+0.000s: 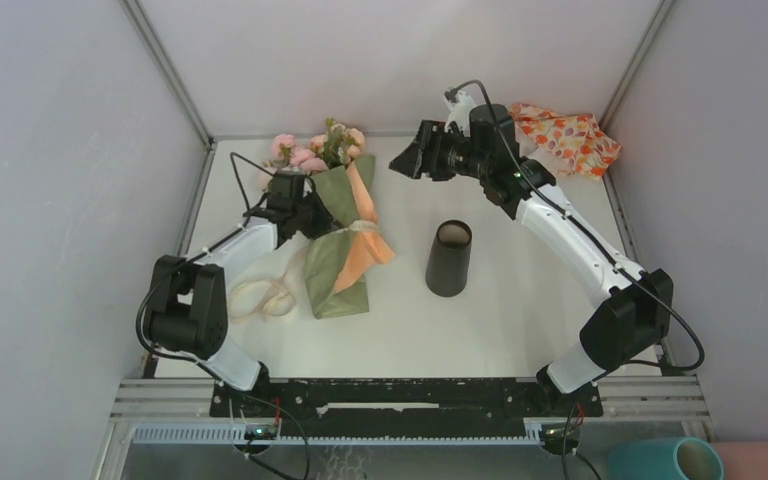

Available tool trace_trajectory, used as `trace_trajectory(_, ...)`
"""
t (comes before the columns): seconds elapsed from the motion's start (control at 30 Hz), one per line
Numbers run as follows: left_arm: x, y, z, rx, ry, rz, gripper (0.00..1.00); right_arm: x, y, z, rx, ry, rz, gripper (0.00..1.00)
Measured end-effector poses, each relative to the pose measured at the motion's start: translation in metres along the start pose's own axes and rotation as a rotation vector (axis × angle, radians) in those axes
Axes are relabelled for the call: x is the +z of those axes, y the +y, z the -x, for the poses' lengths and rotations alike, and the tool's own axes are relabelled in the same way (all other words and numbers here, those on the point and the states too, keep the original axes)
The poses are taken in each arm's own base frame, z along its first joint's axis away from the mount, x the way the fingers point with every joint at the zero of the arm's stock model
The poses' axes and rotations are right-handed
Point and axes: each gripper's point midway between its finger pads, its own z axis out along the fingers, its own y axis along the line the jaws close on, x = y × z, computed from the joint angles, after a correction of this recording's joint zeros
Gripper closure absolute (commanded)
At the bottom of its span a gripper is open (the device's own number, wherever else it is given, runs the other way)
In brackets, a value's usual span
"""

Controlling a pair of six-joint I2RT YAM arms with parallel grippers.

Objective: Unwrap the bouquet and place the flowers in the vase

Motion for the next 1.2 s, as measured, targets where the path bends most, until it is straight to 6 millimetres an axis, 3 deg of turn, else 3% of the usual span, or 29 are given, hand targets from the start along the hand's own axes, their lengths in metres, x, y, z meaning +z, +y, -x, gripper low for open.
trace_trajectory(0.1, -0.001, -0.021, -0.007, 0.008, 0.021, -0.058, 0.97, 0.001, -0.001, -0.002, 0.003, 0.006, 0.000, 0.29)
trace_trajectory(0.4, 0.002, -0.117, -0.021, 0.033, 0.087, -0.358, 0.95, 0.000, -0.005, -0.008, 0.009, 0.018, -0.005, 0.29)
trace_trajectory(0.47, 0.003, -0.127, -0.027, 0.040, 0.105, -0.395, 0.91, -0.002, -0.006, -0.009, 0.010, 0.017, -0.009, 0.28)
trace_trajectory(0.53, 0.002, -0.132, -0.029, 0.042, 0.108, -0.405, 0.80, -0.006, -0.007, -0.008, 0.012, 0.013, -0.015, 0.27)
trace_trajectory(0.63, 0.002, -0.127, -0.018, 0.046, 0.073, -0.341, 0.66, -0.011, -0.007, -0.004, 0.009, -0.002, -0.016, 0.26)
trace_trajectory(0.77, -0.005, -0.106, 0.019, 0.069, -0.054, -0.137, 0.51, -0.015, -0.004, -0.002, 0.004, -0.013, -0.010, 0.25)
trace_trajectory(0.97, -0.043, -0.081, 0.067, 0.101, -0.243, 0.101, 0.41, -0.014, -0.006, -0.012, 0.015, 0.012, 0.005, 0.21)
trace_trajectory(1.07, -0.054, -0.070, 0.075, 0.114, -0.284, 0.172, 0.40, -0.014, -0.003, -0.015, 0.016, 0.026, 0.024, 0.20)
trace_trajectory(1.2, -0.051, -0.054, 0.073, 0.131, -0.273, 0.248, 0.40, -0.013, 0.002, -0.021, 0.007, 0.042, 0.037, 0.21)
